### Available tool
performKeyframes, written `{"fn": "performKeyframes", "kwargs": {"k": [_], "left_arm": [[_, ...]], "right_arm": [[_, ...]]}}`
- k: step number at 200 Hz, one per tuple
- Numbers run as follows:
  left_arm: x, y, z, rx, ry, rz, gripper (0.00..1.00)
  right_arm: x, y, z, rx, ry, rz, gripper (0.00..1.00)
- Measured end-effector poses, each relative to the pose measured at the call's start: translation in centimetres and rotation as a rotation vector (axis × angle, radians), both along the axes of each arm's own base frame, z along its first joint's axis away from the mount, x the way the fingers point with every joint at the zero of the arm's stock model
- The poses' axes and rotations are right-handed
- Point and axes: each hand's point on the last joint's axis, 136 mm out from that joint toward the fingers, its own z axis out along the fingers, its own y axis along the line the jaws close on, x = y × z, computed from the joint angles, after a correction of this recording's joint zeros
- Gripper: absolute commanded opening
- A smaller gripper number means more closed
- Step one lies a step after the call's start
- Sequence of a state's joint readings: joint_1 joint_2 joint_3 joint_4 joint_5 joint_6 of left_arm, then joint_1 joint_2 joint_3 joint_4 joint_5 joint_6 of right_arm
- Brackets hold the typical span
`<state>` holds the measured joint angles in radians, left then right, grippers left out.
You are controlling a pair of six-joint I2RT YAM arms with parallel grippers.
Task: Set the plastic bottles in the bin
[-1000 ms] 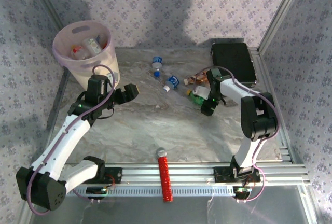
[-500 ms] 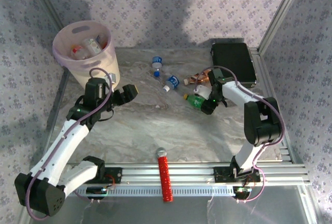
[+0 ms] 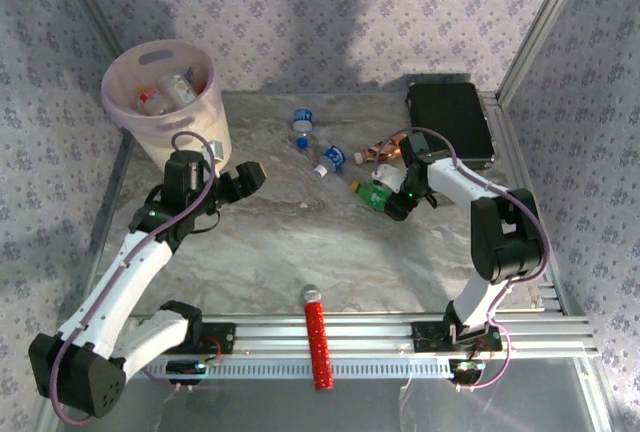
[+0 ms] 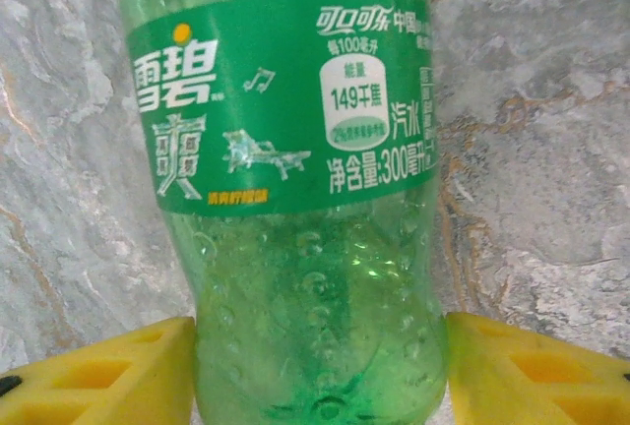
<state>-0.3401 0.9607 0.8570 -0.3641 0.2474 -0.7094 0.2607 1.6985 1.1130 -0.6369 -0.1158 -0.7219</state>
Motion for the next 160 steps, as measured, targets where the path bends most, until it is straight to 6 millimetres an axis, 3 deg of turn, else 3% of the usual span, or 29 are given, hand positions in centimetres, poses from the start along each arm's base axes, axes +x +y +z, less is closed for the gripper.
{"fn": "performKeyframes", "kwargs": {"k": [36,43,84,121,160], "left_arm": [[0.1,-0.4,0.1,-0.046,0.006,0.005,0.91],[0.1,-0.5,0.2,-0.066,0.007,0.005,0.91],[-0.7,-1.8,1.1,-0.122,-0.007,-0.005,0.92],[-1.1,-3.9,2.7,-0.172,-0.053,-0.036,0.97],[-1.0,-7.4,3.4,-0.243,-0.067,-0.101,0.98]], "right_arm": [[-0.1,0.4,0.6,0.018,-0.011,-0.009,0.6],[-0.2,0.6,1.1,0.029,-0.022,-0.014,0.55],[-0.8,2.5,7.4,0.187,-0.151,-0.073,0.5],[-3.4,7.5,12.1,0.378,-0.225,-0.052,0.51],[-5.8,12.5,14.3,0.49,-0.233,-0.002,0.51]]}}
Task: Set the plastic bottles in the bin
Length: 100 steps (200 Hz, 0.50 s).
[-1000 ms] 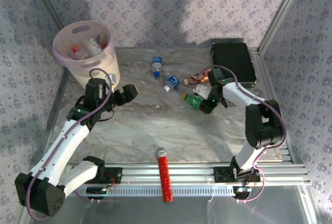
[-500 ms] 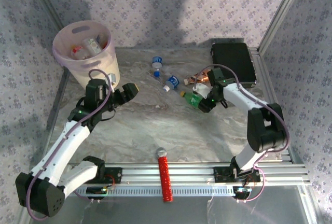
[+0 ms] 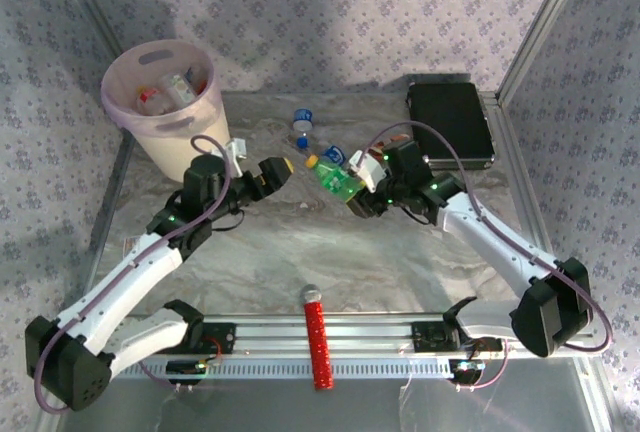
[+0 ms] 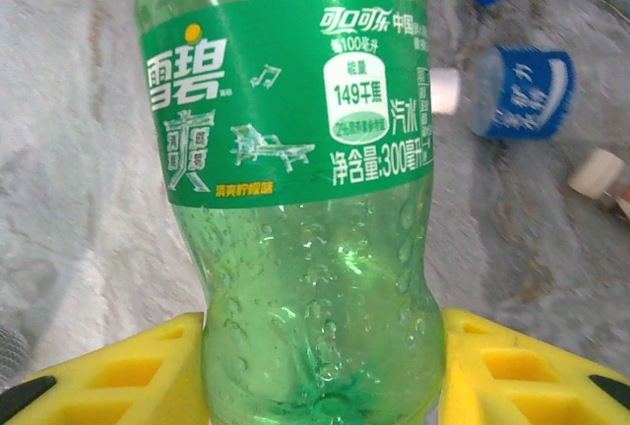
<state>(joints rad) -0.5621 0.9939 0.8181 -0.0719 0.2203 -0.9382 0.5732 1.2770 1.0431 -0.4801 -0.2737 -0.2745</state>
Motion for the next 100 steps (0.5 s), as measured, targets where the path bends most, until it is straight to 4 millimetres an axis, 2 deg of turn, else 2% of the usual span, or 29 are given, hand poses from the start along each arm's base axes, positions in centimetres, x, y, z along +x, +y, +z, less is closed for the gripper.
{"fn": "performKeyframes", "kwargs": {"k": [20,55,75,100], "left_arm": [[0.1,-2.0,0.1,-0.034,-0.003,-0.032,0.98],[0.0,-4.9,-1.4,-0.032,0.024,-0.086,0.97],[0.1,-5.4,-1.9,-0.025,0.034,-0.086,0.91],[0.4,-5.4,-1.7,-0.033,0.024,-0.073,0.83]], "right_arm": [[-0.6,1.4,0.5,0.03,0.001,0.009,0.51],[-1.2,3.4,1.4,0.081,-0.011,0.02,0.51],[-1.5,4.1,1.8,0.101,-0.017,0.028,0.51],[-1.7,4.7,2.1,0.117,-0.022,0.037,0.51]]}}
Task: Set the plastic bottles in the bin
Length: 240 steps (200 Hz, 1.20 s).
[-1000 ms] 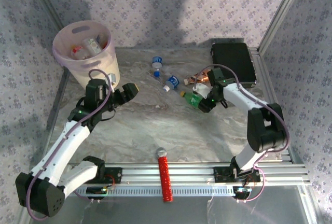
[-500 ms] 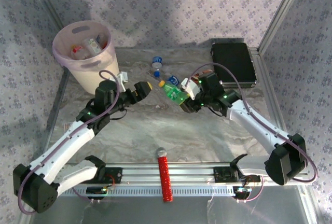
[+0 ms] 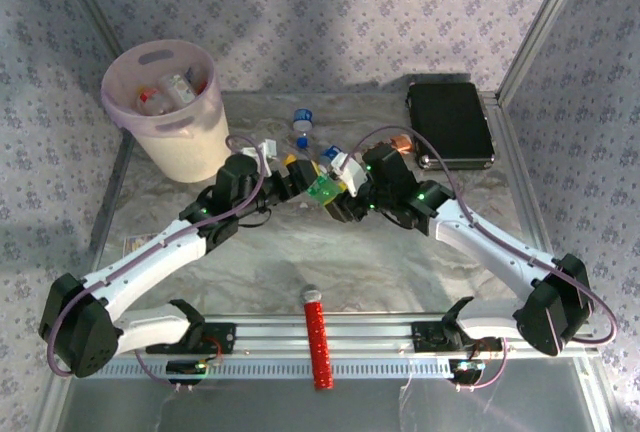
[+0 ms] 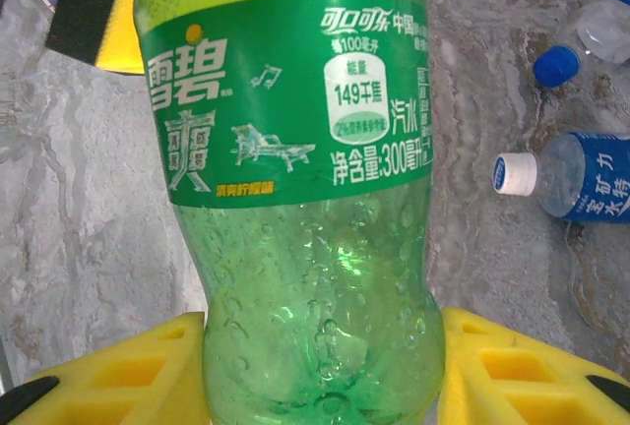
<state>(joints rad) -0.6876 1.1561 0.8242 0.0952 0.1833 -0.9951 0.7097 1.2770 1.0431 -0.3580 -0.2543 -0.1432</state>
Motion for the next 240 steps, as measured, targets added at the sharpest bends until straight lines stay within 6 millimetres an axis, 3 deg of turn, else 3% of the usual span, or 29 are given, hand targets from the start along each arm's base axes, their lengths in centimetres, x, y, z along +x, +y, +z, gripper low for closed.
{"fn": "performKeyframes", "kwargs": {"k": [89,100,133,150,215,240], "left_arm": [[0.6,-0.1,0.7,-0.008,-0.02,0.02,0.61],[0.7,-0.1,0.9,-0.007,-0.023,0.021,0.6],[0.9,-0.1,1.4,-0.001,-0.029,0.023,0.59],[1.1,0.0,1.6,0.003,-0.035,0.029,0.59],[2.8,2.5,1.1,0.07,-0.024,0.092,0.56],[4.2,4.7,2.9,0.116,-0.045,0.135,0.56]], "right_arm": [[0.1,1.0,1.2,0.061,-0.016,0.014,0.55],[0.1,1.0,1.3,0.063,-0.019,0.014,0.6],[0.2,1.1,1.5,0.07,-0.026,0.019,0.92],[0.0,1.3,1.6,0.074,-0.032,0.034,0.99],[-0.1,-0.5,4.3,0.134,-0.086,0.024,0.99],[0.4,-2.1,4.9,0.146,-0.107,-0.018,0.99]]}}
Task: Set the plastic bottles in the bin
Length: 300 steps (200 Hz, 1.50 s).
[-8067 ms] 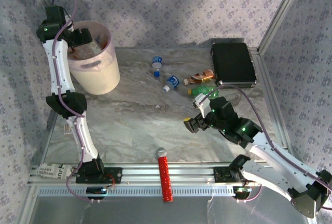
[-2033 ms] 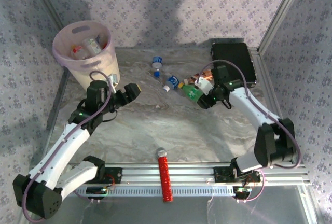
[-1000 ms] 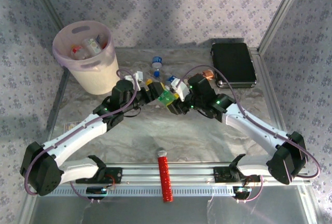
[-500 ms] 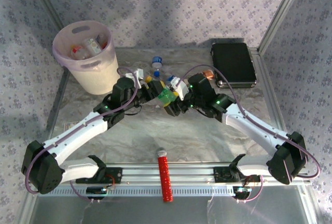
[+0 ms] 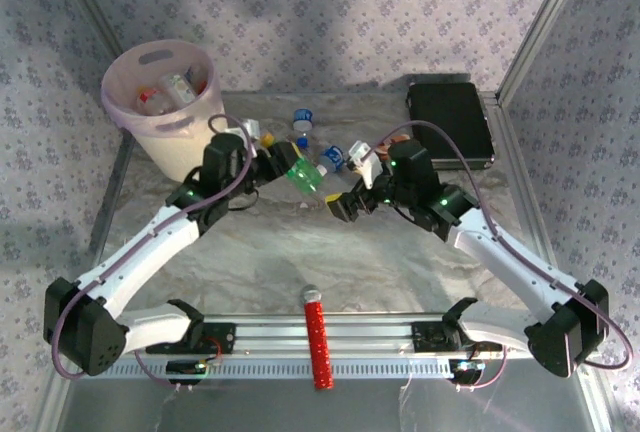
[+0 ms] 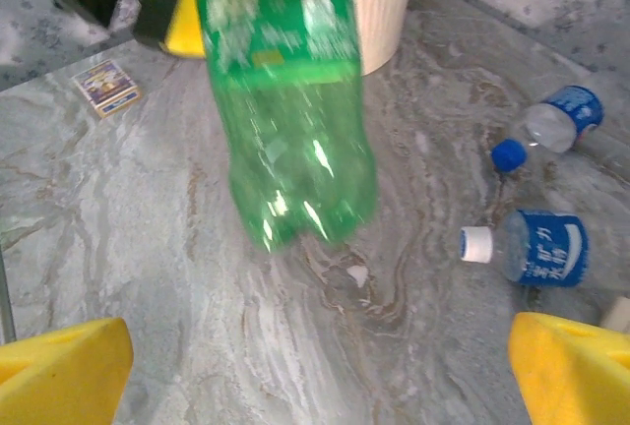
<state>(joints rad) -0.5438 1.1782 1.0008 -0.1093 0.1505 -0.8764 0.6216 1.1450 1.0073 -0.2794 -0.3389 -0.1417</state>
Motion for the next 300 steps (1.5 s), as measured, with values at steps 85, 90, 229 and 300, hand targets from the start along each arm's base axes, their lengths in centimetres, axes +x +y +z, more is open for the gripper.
{"fn": "performKeyframes", "kwargs": {"k": [85,90,229,300], "left_arm": [[3.9,13.9,11.6,0.128,-0.206,0.25,0.5],[4.0,14.7,11.9,0.133,-0.213,0.268,0.5],[14.6,26.0,14.3,0.228,-0.223,0.513,0.44],[20.0,25.9,10.5,0.325,-0.15,0.498,0.45]], "right_arm": [[-0.7,-2.6,-3.6,-0.058,0.077,-0.046,0.99],[-0.9,-2.7,-3.5,-0.058,0.073,-0.045,0.99],[-4.6,-3.9,-4.3,-0.112,0.052,0.001,0.99],[-4.5,-4.4,-4.1,-0.128,0.024,-0.026,0.99]]}}
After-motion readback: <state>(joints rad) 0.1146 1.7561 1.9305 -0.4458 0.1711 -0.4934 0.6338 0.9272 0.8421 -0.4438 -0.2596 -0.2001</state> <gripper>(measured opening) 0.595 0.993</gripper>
